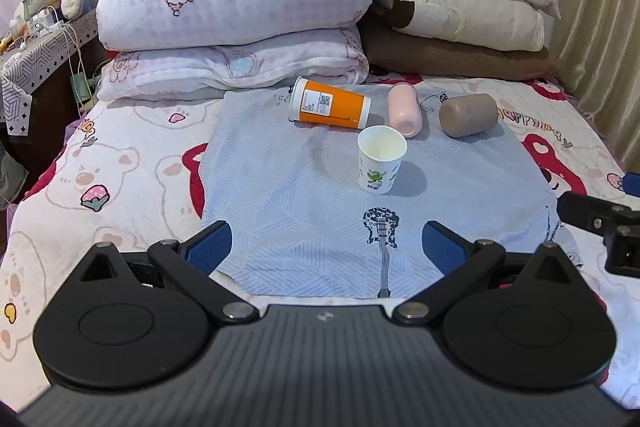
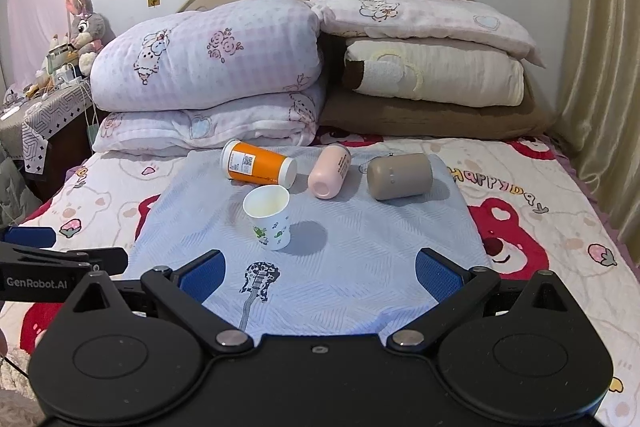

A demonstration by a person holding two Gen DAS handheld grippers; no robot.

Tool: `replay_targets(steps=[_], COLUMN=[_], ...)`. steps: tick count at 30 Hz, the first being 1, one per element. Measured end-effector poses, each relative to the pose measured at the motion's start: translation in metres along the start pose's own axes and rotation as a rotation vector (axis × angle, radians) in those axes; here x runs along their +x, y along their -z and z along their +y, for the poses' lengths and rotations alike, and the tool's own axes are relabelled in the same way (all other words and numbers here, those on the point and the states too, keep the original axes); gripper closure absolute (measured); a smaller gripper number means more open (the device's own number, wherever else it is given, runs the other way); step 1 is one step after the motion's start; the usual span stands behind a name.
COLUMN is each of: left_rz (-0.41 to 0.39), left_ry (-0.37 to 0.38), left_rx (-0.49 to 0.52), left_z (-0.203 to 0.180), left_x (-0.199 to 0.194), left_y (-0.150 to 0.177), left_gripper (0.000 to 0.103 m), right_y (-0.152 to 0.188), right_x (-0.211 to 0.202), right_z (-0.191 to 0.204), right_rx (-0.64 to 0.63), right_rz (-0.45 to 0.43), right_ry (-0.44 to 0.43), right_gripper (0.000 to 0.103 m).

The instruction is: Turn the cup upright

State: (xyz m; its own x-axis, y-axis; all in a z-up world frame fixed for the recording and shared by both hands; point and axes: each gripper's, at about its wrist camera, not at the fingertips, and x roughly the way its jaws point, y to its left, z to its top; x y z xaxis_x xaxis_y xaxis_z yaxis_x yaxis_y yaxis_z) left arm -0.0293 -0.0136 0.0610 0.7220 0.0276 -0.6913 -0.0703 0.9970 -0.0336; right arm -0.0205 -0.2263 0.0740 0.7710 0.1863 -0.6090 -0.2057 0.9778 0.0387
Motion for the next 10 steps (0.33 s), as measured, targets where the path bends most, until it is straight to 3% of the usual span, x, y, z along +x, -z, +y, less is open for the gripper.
replay_targets(steps=[10], left_rz=[-0.003], left_ry=[-0.029], left_rx=[0.025], left_z=[-0.0034], left_x=[-0.0003], left_y=[0.0006], left_gripper=[0.0], right_y=[-0.0012], right_x=[-0.0003], right_z=[-0.002], right_rx=[0.005], right_rz=[-0.003], right_ry=[0.013], right_gripper=[0.0])
